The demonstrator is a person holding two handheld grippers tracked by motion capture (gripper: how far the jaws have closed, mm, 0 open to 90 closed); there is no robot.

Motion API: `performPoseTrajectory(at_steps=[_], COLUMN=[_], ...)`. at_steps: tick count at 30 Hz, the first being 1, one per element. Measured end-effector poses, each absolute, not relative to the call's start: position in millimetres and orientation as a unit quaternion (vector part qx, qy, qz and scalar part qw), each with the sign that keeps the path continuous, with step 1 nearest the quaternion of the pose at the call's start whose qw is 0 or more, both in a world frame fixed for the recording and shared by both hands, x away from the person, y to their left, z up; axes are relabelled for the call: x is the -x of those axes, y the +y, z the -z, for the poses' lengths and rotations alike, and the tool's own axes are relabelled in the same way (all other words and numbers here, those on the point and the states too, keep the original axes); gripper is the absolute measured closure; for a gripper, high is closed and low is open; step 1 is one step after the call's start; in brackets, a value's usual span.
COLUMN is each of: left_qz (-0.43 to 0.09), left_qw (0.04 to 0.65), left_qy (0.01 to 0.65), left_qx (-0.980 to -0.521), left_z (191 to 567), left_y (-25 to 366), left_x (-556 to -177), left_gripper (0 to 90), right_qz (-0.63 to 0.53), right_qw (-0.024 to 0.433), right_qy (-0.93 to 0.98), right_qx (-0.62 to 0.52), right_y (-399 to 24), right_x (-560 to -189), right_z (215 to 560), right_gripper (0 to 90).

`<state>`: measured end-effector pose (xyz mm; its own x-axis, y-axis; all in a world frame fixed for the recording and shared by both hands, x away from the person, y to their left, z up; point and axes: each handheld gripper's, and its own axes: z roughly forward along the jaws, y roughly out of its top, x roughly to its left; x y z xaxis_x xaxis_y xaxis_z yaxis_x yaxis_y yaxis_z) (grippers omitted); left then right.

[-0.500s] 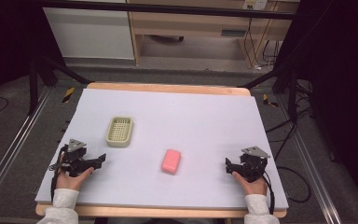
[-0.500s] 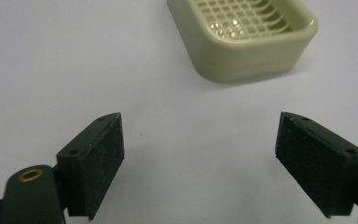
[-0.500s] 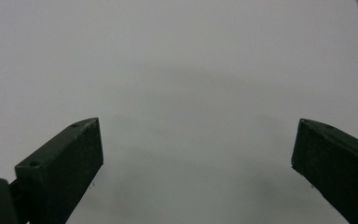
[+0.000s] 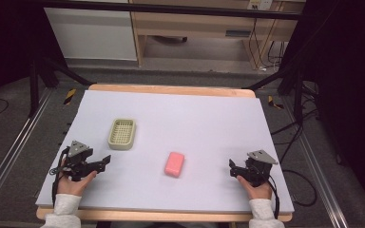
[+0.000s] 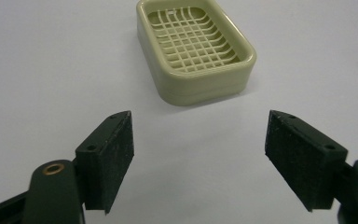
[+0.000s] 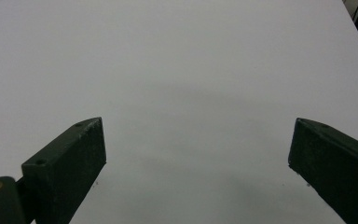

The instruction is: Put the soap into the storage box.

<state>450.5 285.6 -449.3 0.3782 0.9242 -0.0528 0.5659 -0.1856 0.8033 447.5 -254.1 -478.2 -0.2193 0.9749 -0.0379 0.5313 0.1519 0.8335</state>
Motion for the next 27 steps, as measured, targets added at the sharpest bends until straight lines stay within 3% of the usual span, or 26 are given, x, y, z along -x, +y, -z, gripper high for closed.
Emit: performPoseTrajectory(at_steps=[27], left_qz=[-0.196], left_qw=[0.377], left_qy=[0.456], left_qx=[-0.782], left_z=[437.2], left_y=[238.9], left_x=[-454.1], left_gripper=[21.7], right_qz=[-0.37], right_qw=[0.299], right_qy=[0.693], right_qx=[-0.541], right_y=[-252.1], right_x=[-447.0], right_z=[478.7], right_gripper=[4.2])
